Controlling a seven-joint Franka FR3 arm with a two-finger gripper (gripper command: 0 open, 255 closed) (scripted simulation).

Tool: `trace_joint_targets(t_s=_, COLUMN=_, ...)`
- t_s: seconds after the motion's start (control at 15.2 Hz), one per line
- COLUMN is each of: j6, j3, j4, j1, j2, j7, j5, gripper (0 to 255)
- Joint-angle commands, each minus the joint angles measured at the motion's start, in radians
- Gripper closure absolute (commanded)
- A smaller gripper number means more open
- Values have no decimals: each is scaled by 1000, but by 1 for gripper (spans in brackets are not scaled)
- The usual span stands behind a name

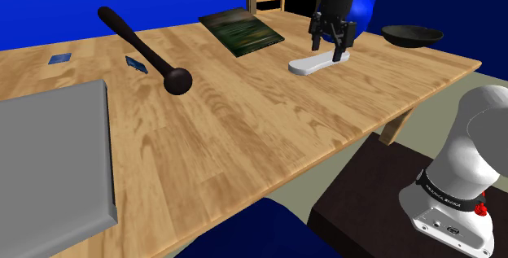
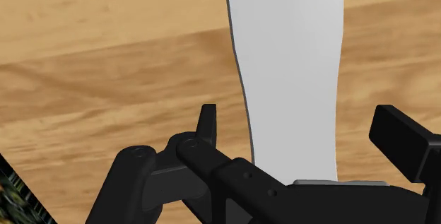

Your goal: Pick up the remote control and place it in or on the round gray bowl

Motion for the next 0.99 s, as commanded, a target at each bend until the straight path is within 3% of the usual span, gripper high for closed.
trace_joint_targets(t_s=0.0, j6=22, j3=-2, j4=-23, j1=-1, j2=-2, j7=-2, j5=-2, gripper=0)
trace_joint_targets(t_s=0.46, j6=22, j3=-2, j4=-23, j1=-1, j2=-2, j7=-2, j5=-2, gripper=0)
trace_joint_targets(t_s=0.53, j6=22, j3=-2, j4=-23, j1=-1, j2=-2, j7=-2, j5=-2, gripper=255)
trace_joint_targets(t_s=0.92, j6=22, j3=-2, j4=-23, j1=-1, j2=-2, j7=-2, j5=-2, gripper=255)
